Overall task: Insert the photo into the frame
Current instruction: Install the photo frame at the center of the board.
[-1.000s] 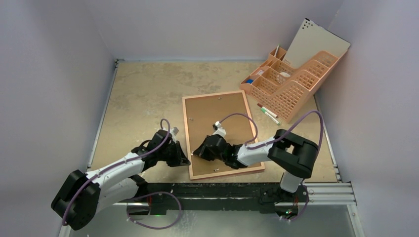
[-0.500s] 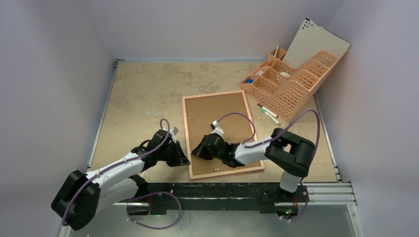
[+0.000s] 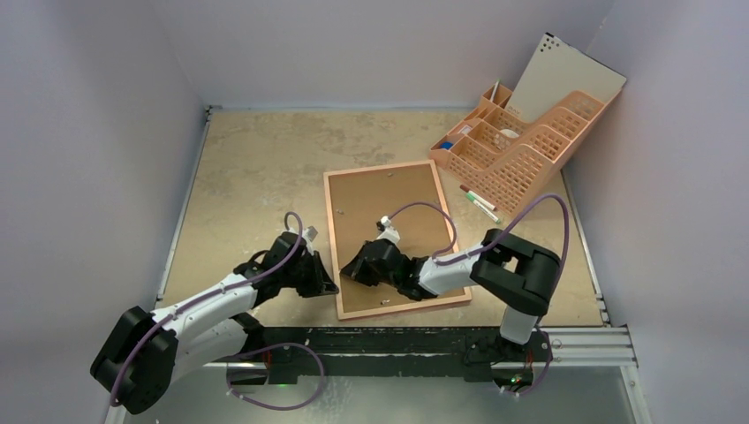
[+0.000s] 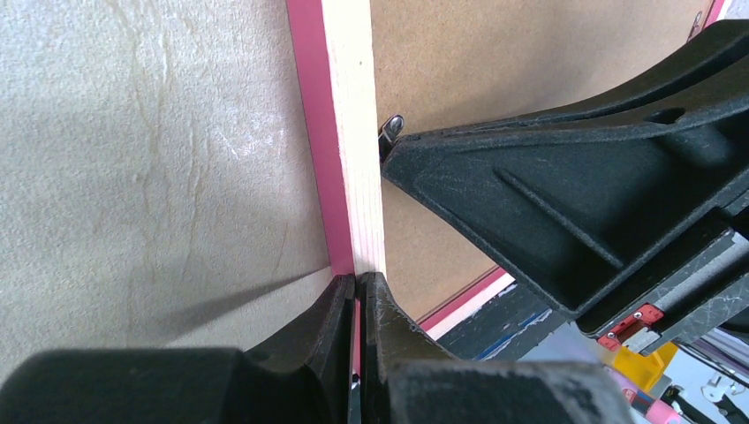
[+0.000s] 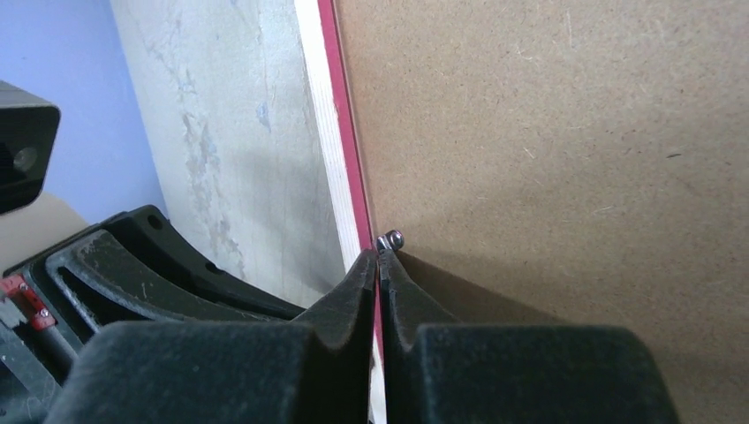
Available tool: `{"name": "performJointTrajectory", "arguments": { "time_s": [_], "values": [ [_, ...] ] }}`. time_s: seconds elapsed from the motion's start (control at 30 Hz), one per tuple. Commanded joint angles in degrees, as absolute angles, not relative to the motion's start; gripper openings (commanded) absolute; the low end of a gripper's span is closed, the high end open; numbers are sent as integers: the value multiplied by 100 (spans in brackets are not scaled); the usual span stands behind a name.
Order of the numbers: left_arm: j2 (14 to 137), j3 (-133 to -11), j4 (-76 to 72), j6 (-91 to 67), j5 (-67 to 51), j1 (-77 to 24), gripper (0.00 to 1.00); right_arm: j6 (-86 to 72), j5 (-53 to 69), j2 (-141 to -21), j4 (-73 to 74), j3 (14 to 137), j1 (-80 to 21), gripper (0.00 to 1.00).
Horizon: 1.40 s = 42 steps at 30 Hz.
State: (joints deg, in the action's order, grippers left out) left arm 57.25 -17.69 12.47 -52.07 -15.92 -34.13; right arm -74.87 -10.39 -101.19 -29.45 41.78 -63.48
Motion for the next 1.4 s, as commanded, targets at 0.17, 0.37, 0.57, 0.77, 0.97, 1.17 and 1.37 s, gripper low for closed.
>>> {"name": "performJointTrajectory", "arguments": {
  "time_s": [0.17, 0.37, 0.57, 0.77, 0.97, 1.17, 1.37],
  "values": [
    [5774, -1635, 1416, -5253, -1105, -3419, 11, -7531, -1516, -9636, -4507, 3373, -6381, 22],
    [5711, -1619, 1469, -5240, -1043, -3419, 19, -7734, -1503, -9637, -4160, 3405, -6376, 27],
    [5713, -1617, 1462, -5234, -1029, -3419, 22, -7791, -1309, -10024, -4065, 3638, -6381, 22],
    [5750, -1600, 1443, -5229, -1045, -3419, 21, -7773, -1116, -10320, -4153, 3784, -6381, 21],
    [5783, -1574, 1398, -5243, -1080, -3419, 15, -7842, -1049, -10555, -4446, 3820, -6377, 20],
    [5718, -1571, 1350, -5287, -1106, -3415, 13, -7924, -1197, -10429, -4932, 3609, -6373, 19],
    [5472, -1810, 1367, -5293, -908, -3418, 20, -7551, -1819, -9071, -4077, 3459, -6364, 28]
  ]
}}
